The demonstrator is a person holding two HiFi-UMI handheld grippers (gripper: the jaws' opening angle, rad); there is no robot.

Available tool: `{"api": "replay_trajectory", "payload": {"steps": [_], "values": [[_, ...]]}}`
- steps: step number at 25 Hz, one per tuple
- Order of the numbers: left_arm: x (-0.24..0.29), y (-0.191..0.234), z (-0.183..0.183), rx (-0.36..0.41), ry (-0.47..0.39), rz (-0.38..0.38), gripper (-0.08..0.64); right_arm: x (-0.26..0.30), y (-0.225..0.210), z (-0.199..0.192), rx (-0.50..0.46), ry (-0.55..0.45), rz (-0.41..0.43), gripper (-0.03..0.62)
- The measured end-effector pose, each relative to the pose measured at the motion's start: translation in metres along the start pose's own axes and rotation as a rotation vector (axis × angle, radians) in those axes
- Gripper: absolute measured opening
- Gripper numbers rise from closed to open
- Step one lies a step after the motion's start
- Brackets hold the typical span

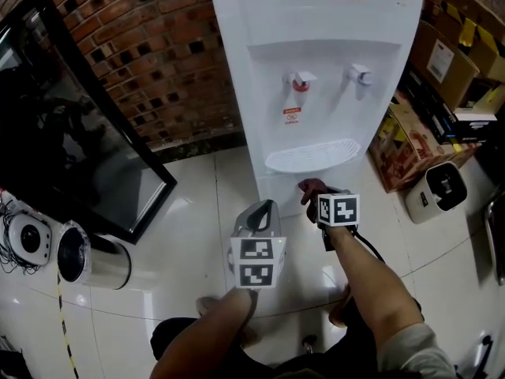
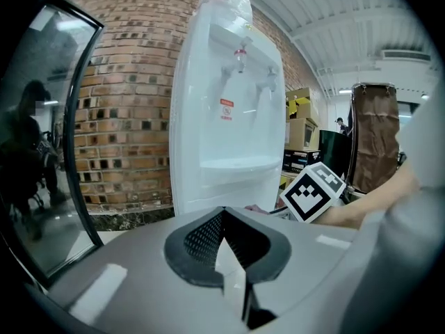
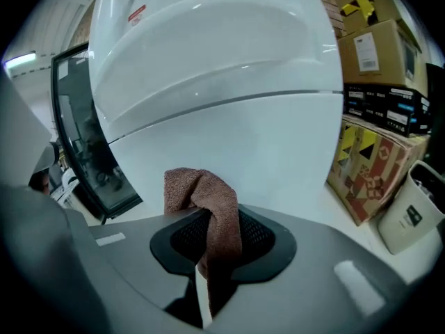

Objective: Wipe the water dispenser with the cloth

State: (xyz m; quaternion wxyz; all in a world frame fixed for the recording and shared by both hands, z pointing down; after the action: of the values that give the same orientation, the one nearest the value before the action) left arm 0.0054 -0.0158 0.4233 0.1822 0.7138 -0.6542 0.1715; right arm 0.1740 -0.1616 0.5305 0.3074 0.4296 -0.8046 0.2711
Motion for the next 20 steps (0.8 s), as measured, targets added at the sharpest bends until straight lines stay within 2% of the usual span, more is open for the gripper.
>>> {"api": "replay_trajectory", "payload": {"steps": [14,20], "values": [[0.047,-0.065,0.014,-0.006,0.009,-0.047,0.0,0.0,-0.073,-0.014,-0.04,0.018,-0.046,0.101],[0.071,-0.095,0.016,-0.041,0.023,-0.078,0.0,-0.008,-0.104,-0.008,0.004,-0.001,-0.067,0.101]]}}
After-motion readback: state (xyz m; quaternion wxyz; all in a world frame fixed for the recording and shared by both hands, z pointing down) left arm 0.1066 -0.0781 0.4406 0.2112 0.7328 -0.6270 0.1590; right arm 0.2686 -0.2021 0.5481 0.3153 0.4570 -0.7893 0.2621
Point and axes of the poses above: the fingertips, and each gripper's own axes: x forward along the fingers, y to its left, z out of its top, the point moved 9 cm from there along -x, backward along the fingers, and after that the axes turned 5 degrees about y, right-handed, at the moved point
